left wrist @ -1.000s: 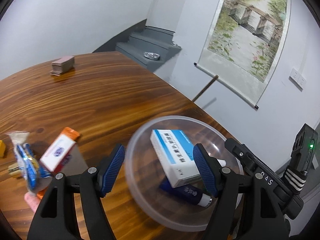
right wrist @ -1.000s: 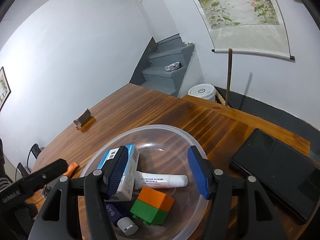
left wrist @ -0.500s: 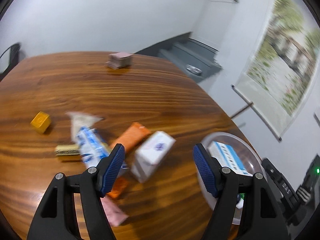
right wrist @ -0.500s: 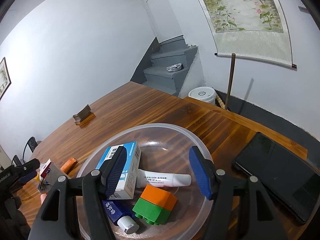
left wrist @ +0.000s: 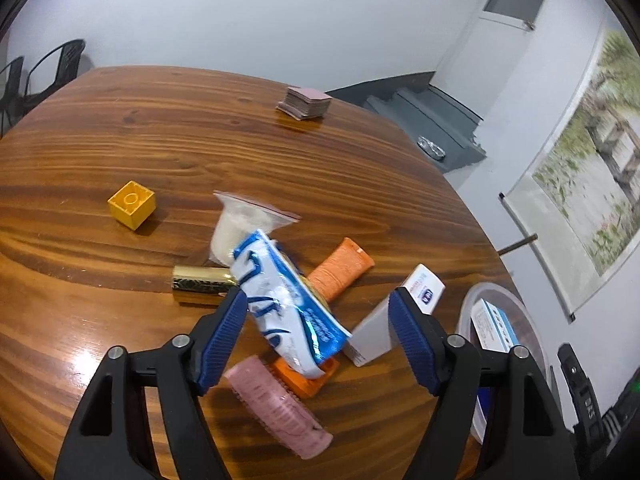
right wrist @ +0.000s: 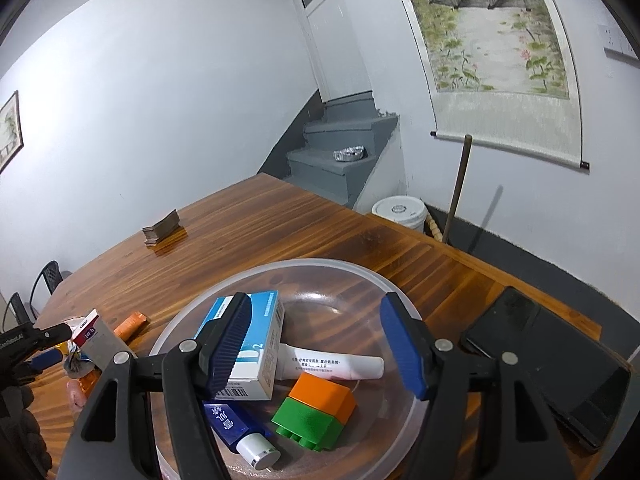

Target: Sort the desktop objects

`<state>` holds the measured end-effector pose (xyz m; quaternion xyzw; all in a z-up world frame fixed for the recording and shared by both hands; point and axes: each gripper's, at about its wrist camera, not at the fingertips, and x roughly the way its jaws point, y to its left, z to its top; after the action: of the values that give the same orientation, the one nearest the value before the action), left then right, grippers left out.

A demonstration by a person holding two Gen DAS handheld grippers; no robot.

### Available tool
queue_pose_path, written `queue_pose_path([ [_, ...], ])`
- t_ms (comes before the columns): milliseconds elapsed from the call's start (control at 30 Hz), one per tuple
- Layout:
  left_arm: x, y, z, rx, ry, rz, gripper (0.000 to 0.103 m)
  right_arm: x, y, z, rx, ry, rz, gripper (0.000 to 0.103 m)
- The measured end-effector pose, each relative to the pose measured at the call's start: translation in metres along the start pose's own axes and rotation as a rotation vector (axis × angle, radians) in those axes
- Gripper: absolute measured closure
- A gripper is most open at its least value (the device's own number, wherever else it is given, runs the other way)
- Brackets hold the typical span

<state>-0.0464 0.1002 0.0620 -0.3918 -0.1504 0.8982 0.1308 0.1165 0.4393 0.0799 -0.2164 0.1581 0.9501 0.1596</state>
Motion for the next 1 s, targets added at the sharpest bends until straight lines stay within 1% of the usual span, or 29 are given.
queue_pose_path([
  [67,0.002,0.005,0.001,-0.018,0.010,0.006,0.026,-0.002,0.005,0.000,-0.018,-0.011,0.015,0.031],
  [200,0.007,0.011,0.001,-0.046,0.037,-0.014,0.026,-0.004,0.019,0.000,-0.068,-0.017,0.057,0.029],
  [300,0.011,0.010,0.003,-0.040,0.046,-0.019,0.026,-0.004,0.034,0.002,-0.088,0.002,0.122,0.027],
  [433,0.018,0.011,0.008,-0.040,0.057,-0.017,0.026,-0.007,0.060,0.005,-0.133,-0.003,0.197,0.026],
  [500,0.022,0.013,0.009,-0.047,0.064,-0.014,0.026,-0.008,0.073,0.005,-0.159,-0.005,0.225,0.025],
  [600,0.029,0.018,0.010,-0.068,0.081,-0.032,0.026,-0.007,0.091,0.004,-0.206,0.001,0.265,0.025],
  [700,0.032,0.020,0.009,-0.068,0.090,-0.045,0.030,-0.005,0.106,0.001,-0.247,0.020,0.307,0.025],
  [767,0.032,0.021,0.009,-0.069,0.090,-0.048,0.035,-0.001,0.114,-0.001,-0.266,0.042,0.337,0.025],
  [800,0.033,0.022,0.009,-0.072,0.090,-0.052,0.043,0.002,0.119,-0.002,-0.276,0.057,0.352,0.025],
  [833,0.033,0.024,0.008,-0.078,0.089,-0.058,0.053,0.005,0.124,-0.004,-0.287,0.072,0.367,0.025],
  [900,0.031,0.029,0.007,-0.092,0.087,-0.078,0.053,0.009,0.131,-0.007,-0.304,0.097,0.386,0.025],
  [1000,0.024,0.028,0.007,-0.074,0.071,-0.074,0.054,0.015,0.140,-0.011,-0.329,0.138,0.418,0.025],
])
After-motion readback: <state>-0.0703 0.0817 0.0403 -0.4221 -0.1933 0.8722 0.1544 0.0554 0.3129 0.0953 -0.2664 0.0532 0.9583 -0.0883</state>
